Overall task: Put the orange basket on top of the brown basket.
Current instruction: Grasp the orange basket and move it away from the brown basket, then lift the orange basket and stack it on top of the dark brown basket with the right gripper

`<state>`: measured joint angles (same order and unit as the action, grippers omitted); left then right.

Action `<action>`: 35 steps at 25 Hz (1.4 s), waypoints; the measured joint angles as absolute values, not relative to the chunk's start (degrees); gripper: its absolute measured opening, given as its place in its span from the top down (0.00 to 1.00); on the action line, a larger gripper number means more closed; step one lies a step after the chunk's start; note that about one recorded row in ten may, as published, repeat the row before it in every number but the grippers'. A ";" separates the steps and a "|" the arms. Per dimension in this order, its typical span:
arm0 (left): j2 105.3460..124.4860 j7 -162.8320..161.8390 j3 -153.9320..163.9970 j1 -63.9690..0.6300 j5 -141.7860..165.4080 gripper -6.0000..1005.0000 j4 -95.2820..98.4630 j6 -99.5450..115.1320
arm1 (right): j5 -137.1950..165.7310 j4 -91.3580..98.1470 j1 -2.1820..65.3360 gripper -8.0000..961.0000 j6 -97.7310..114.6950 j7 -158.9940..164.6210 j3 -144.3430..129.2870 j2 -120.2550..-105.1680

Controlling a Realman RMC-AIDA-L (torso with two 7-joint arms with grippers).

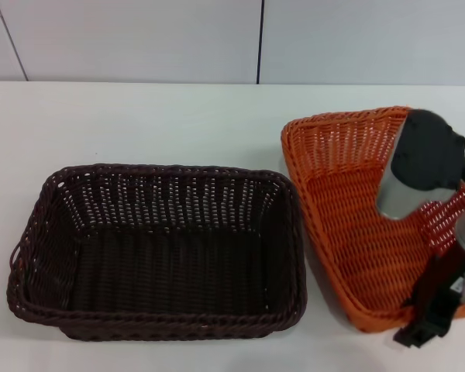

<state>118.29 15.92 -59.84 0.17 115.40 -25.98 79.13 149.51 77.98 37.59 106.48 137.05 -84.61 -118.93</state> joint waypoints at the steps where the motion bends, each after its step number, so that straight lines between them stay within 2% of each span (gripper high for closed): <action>1: 118.29 15.92 -59.82 0.17 115.40 0.33 -25.91 79.15 | 149.42 78.75 37.54 0.45 106.38 137.55 -84.45 -118.94; 7: 118.29 15.91 -59.83 0.17 115.40 0.33 -25.29 79.41 | 148.81 86.38 36.18 0.52 104.59 142.15 -84.18 -119.12; 9: 118.29 15.90 -59.84 0.25 115.40 0.33 -25.12 79.45 | 148.37 87.65 36.14 0.60 104.11 143.28 -84.18 -119.17; 15: 118.30 15.90 -59.68 -0.01 115.43 0.33 -24.00 79.49 | 148.11 88.85 36.43 0.76 102.26 145.15 -84.60 -119.18; 25: 118.30 15.85 -59.58 -0.18 115.64 0.33 -23.84 79.93 | 147.84 98.16 36.65 0.84 100.18 149.41 -84.22 -119.00; 35: 118.23 15.06 -59.51 -0.14 115.66 0.33 -23.89 80.01 | 148.08 102.27 41.65 0.86 100.90 146.77 -84.90 -118.66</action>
